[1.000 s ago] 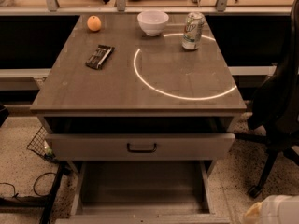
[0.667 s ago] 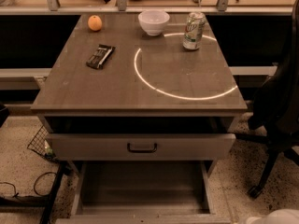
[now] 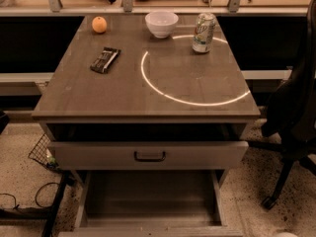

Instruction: Close middle drawer

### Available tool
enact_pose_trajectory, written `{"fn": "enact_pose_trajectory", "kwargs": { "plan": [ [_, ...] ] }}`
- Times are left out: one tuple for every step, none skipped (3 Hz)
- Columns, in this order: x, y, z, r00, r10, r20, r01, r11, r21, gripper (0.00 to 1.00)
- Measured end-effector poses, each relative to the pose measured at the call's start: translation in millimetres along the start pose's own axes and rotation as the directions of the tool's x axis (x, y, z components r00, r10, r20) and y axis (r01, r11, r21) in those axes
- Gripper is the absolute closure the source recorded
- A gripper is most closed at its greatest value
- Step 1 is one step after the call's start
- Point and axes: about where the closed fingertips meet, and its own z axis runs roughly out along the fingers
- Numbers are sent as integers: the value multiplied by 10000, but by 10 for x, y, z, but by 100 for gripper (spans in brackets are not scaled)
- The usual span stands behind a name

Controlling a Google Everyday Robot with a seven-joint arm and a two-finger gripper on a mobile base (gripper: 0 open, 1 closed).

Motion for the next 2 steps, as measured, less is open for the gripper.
{"fn": "enact_pose_trajectory", "kwargs": {
  "plan": [
    [-127, -23, 130, 9996, -279, 33, 279, 9996, -6, 100],
    [-293, -35, 275, 9984, -567, 31, 567, 9983, -142, 100]
  ]
}}
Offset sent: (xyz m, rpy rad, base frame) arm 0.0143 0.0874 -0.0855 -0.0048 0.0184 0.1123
